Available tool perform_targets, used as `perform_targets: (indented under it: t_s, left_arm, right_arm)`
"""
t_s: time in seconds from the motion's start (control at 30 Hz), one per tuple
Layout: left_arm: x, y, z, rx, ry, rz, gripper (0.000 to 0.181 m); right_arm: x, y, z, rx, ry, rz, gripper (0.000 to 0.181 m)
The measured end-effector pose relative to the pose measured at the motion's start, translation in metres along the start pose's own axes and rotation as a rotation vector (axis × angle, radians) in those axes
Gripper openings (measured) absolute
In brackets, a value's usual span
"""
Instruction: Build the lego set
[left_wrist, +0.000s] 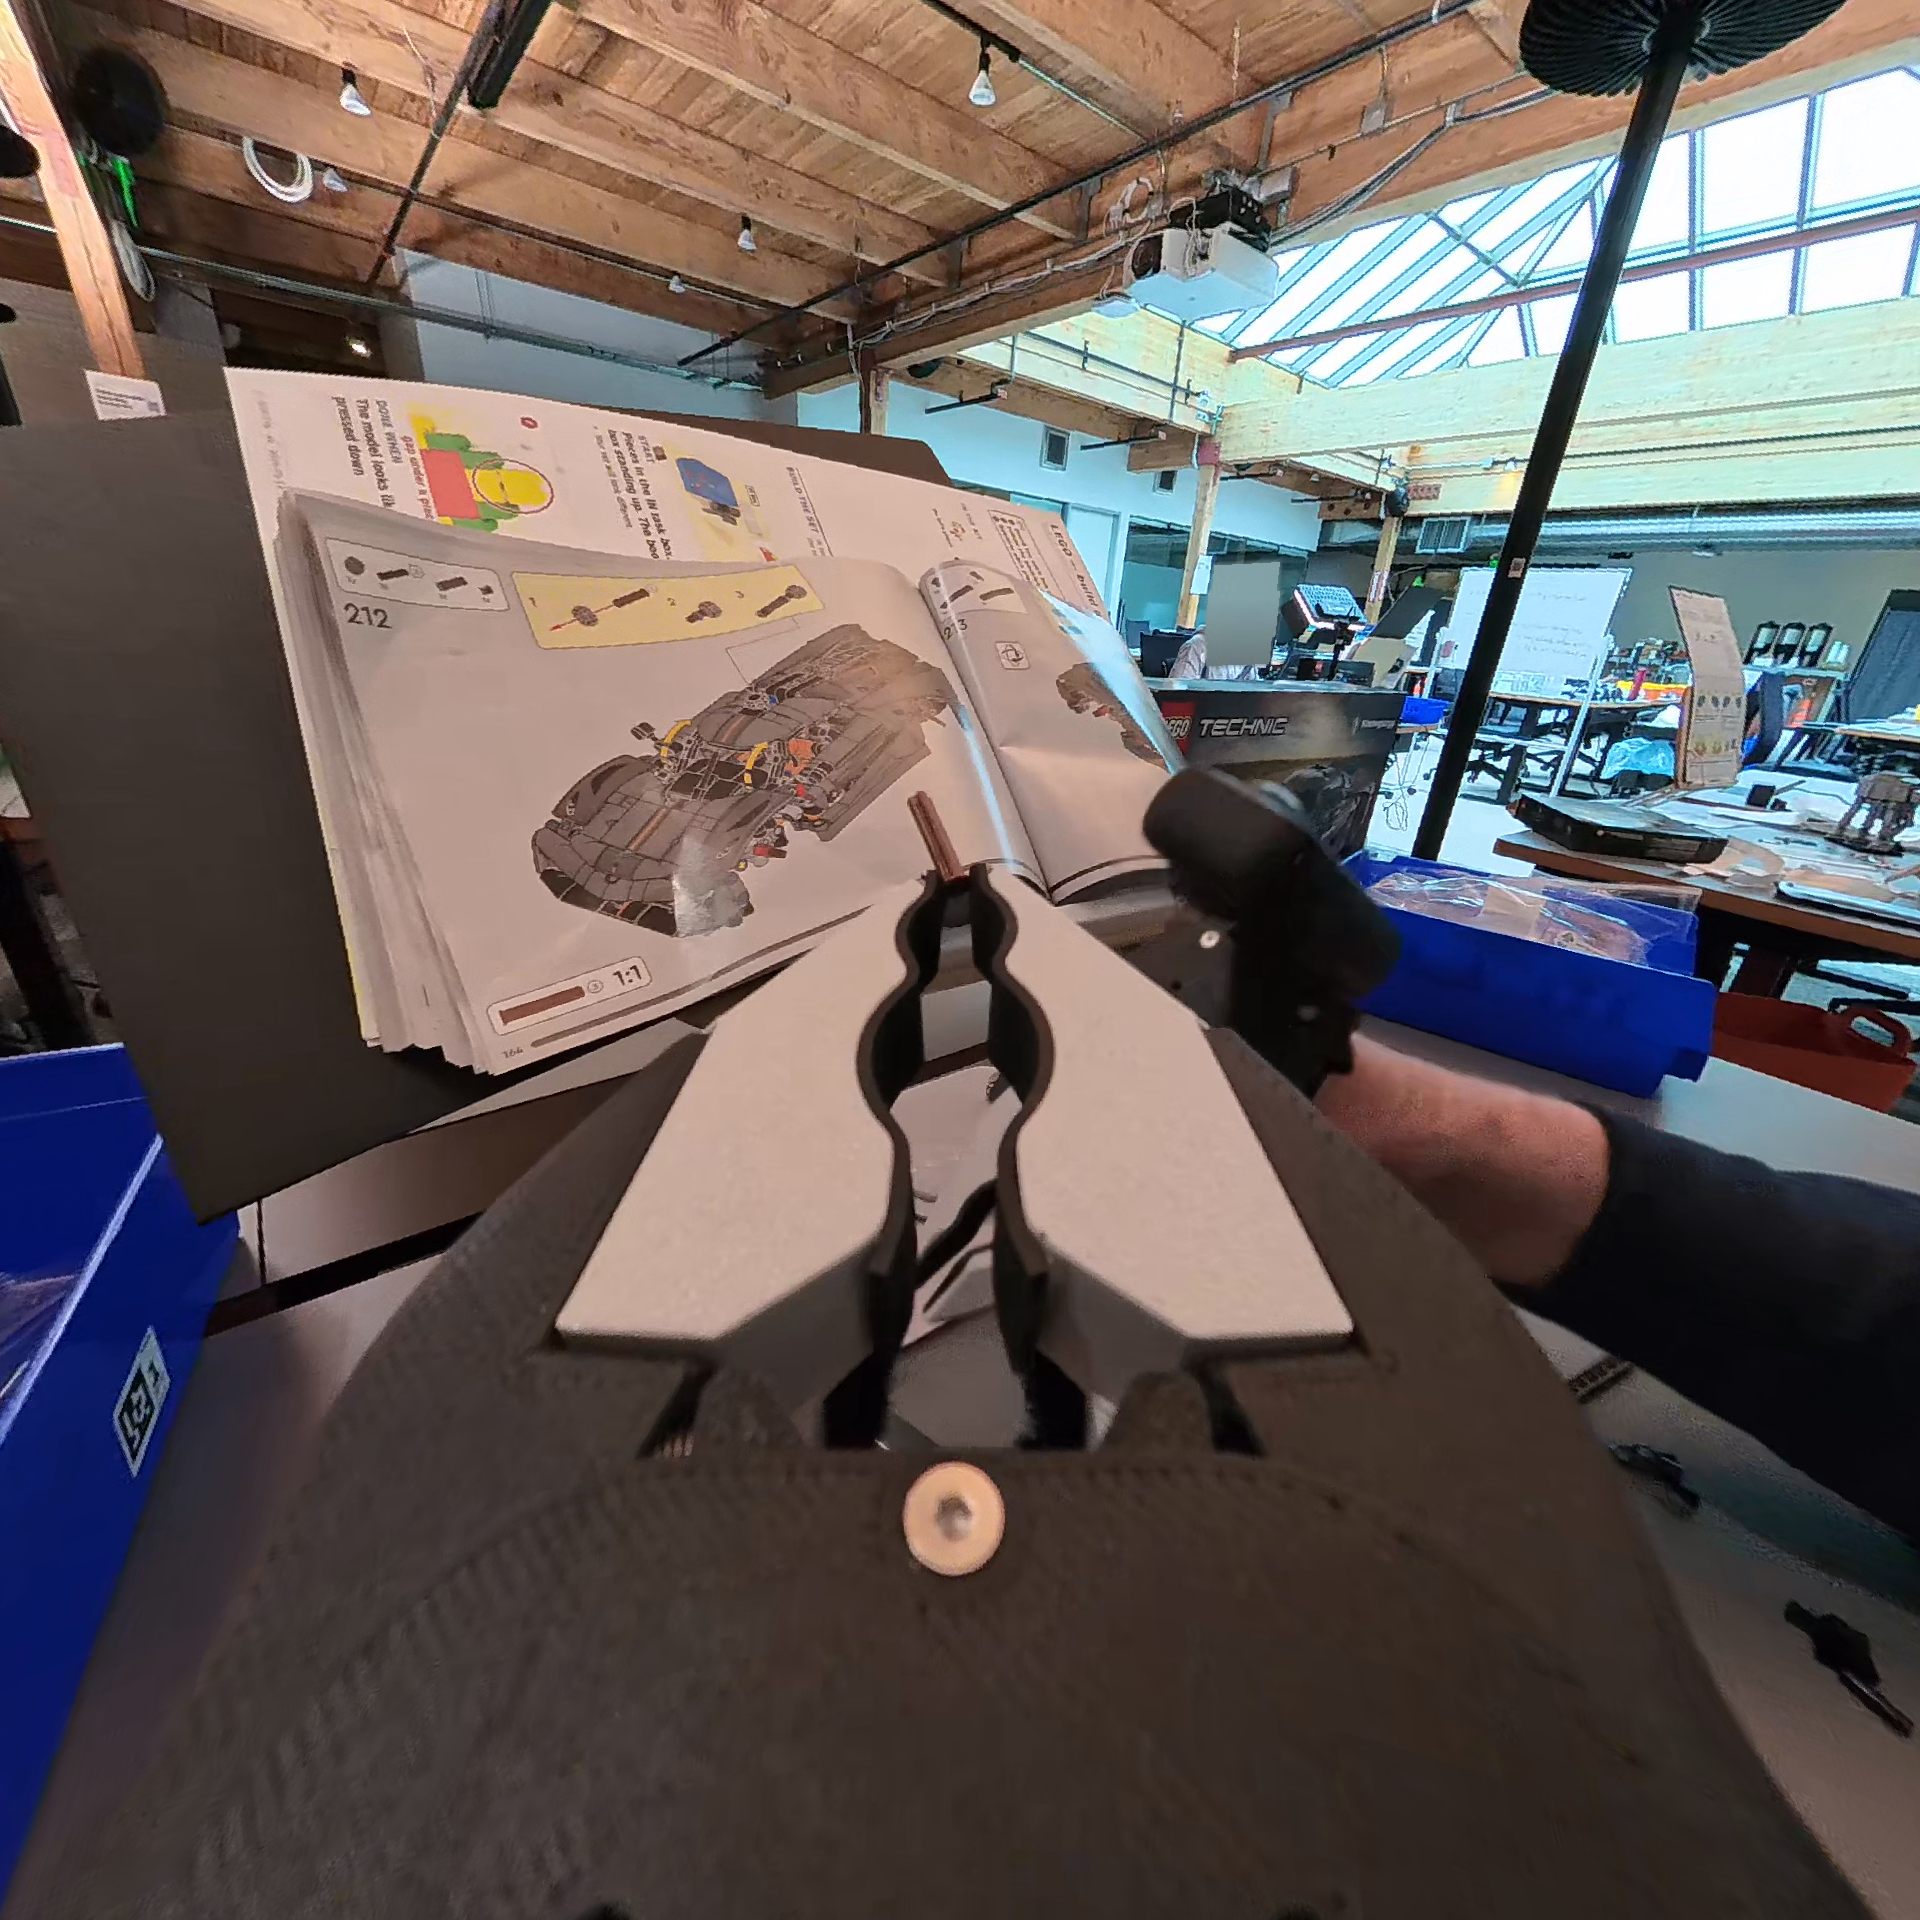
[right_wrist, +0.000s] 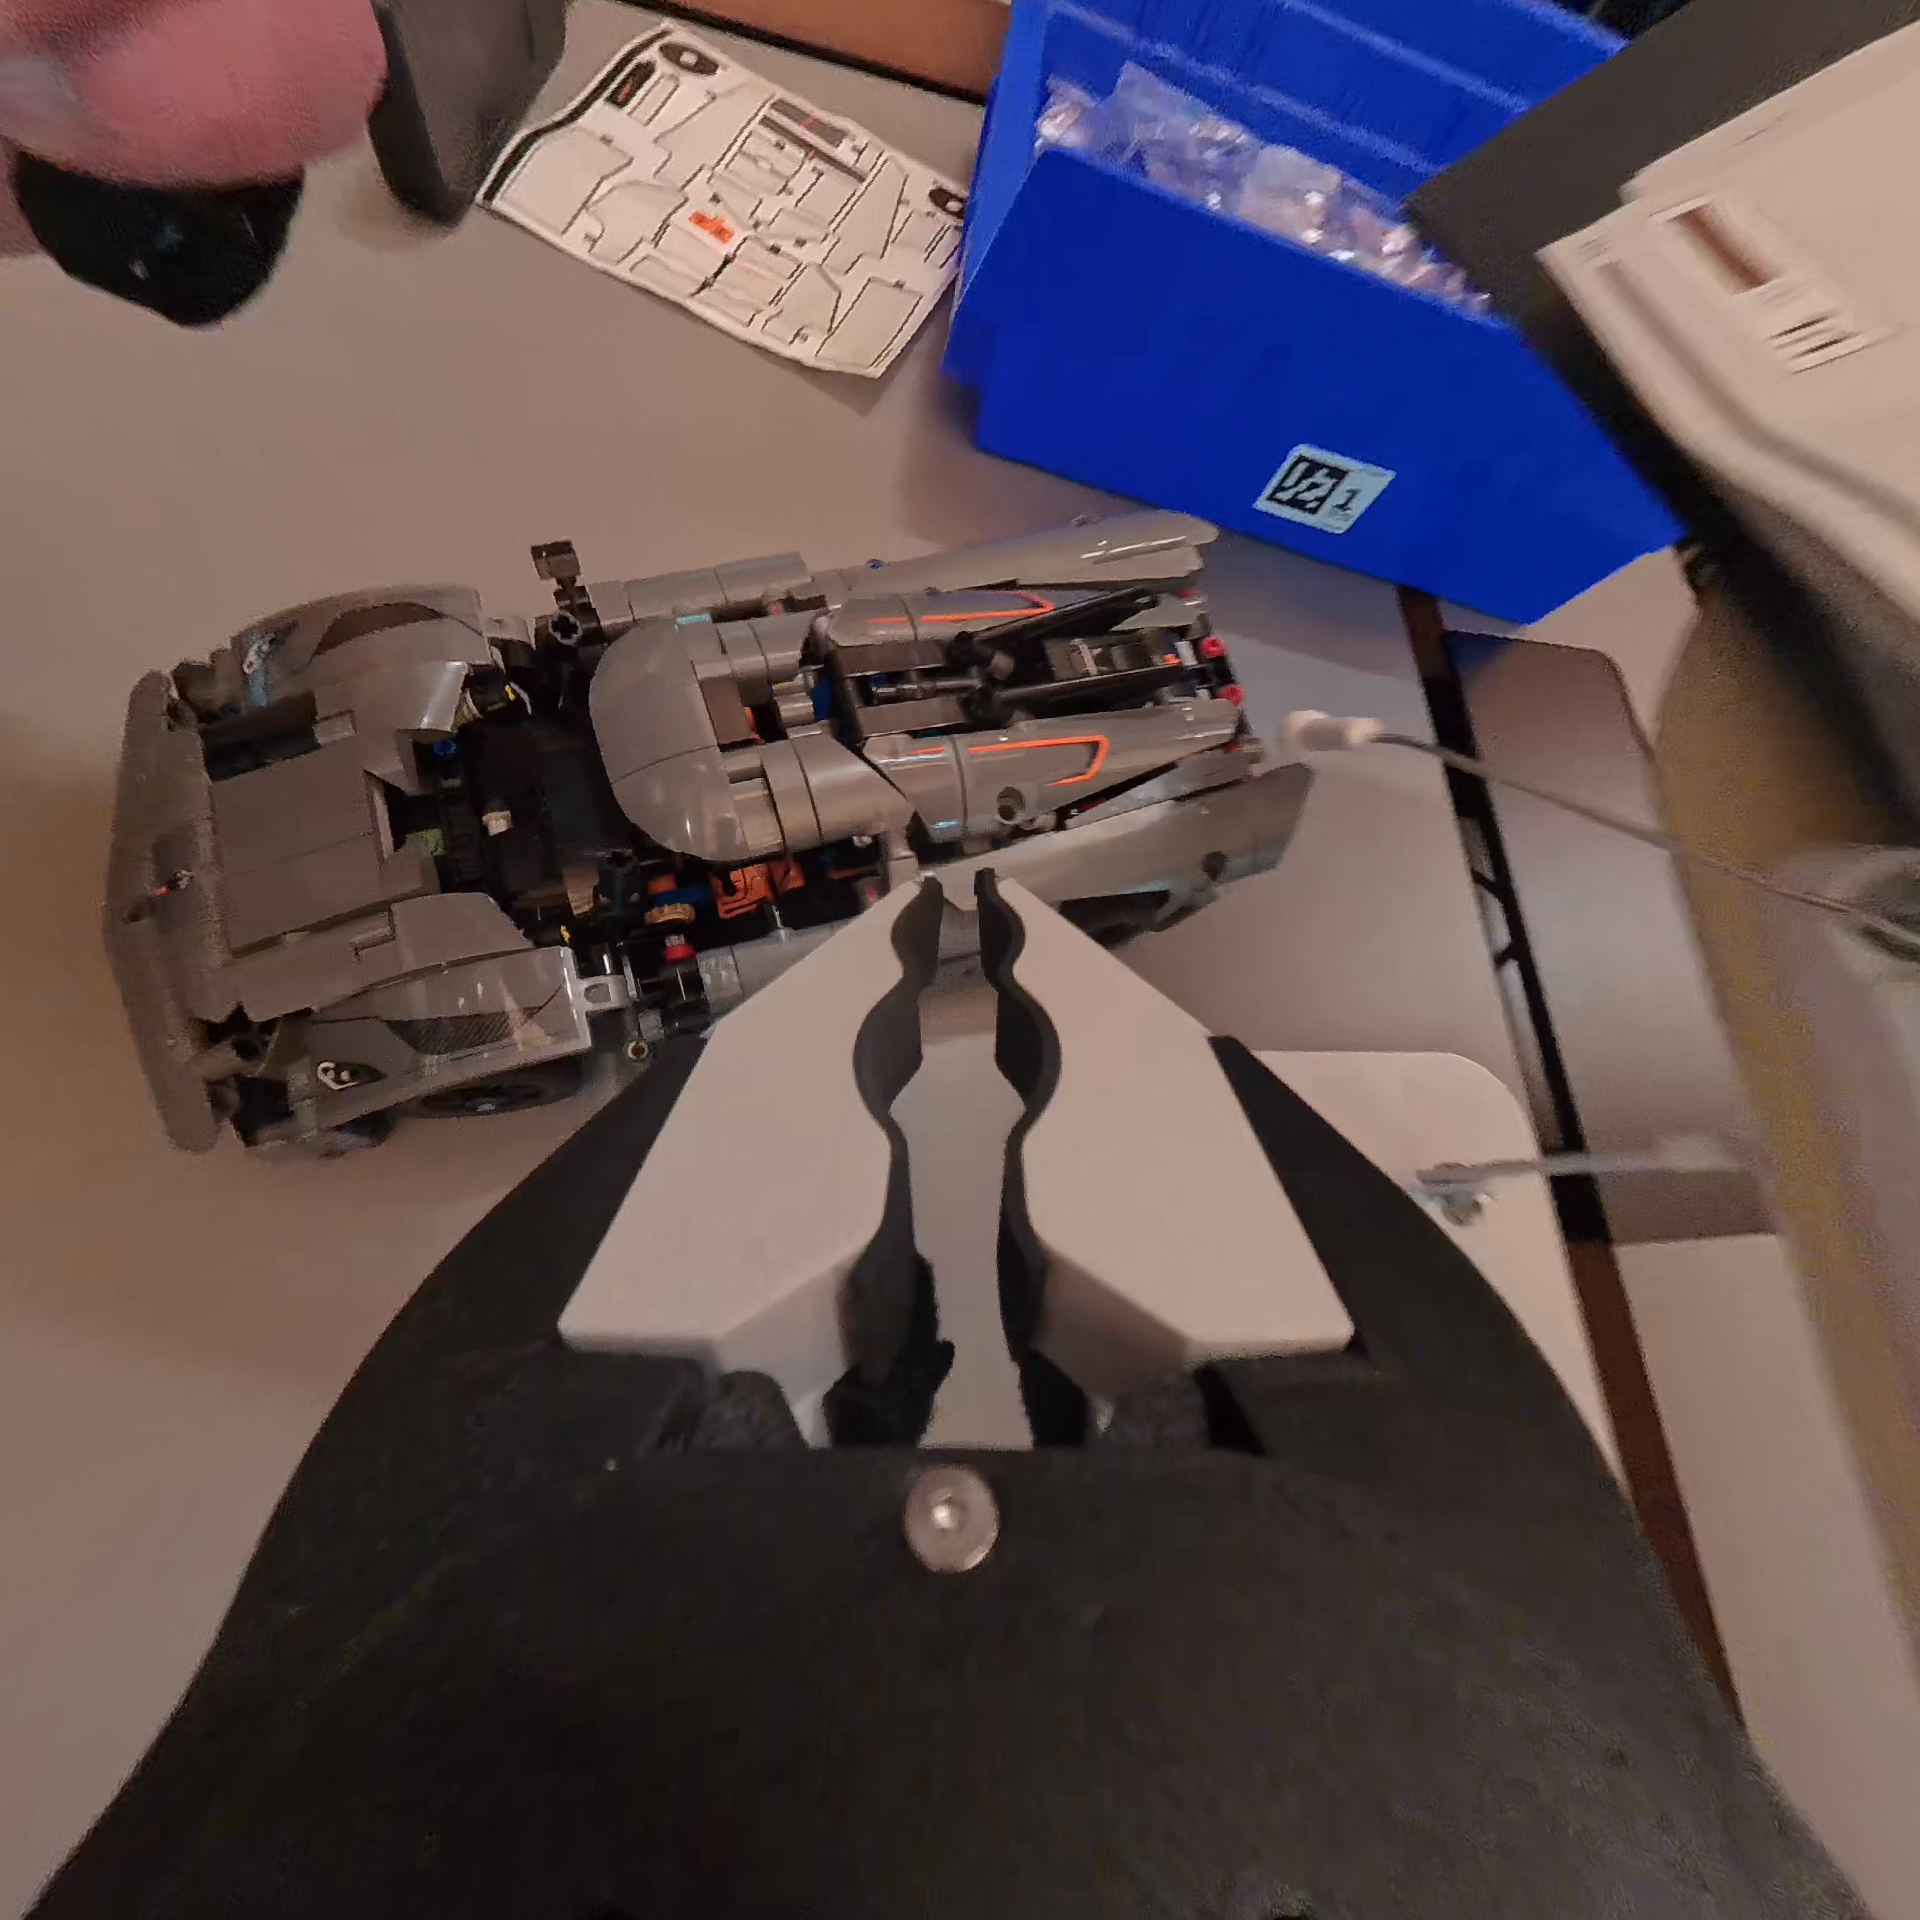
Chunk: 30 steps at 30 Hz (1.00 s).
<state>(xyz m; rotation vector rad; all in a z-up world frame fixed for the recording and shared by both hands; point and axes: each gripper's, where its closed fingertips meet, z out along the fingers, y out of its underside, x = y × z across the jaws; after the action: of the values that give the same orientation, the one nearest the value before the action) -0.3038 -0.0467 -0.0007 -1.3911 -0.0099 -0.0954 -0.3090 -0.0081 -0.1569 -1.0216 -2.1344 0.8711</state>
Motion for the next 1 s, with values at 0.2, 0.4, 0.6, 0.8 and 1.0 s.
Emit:
perform_targets:
  t_s: [0.2,0.4,0.6,0.8,1.0]
  left_arm:
    - [0.0,-0.005,-0.002,0.019,-0.006,0.004,0.002]
    - [-0.002,-0.005,-0.004,0.022,-0.012,0.001,0.002]
    - [-0.035,0.027,-0.013,-0.16,-0.148,-0.005,0.003]
    - [-0.064,0.038,-0.032,-0.191,-0.23,-0.077,0.003]
    - [-0.05,0.037,-0.022,-0.182,-0.172,-0.018,0.003]
  right_arm:
    - [0.012,-0.026,-0.063,0.065,0.078,0.015,0.005]
    - [0.013,-0.026,-0.096,0.069,0.13,0.018,0.005]
    - [0.01,-0.005,-0.08,0.004,0.103,0.051,0.005]
    - [0.003,0.008,-0.058,-0.054,0.063,0.056,0.007]
    - [0.001,-0.006,-0.077,-0.029,0.092,0.027,0.007]
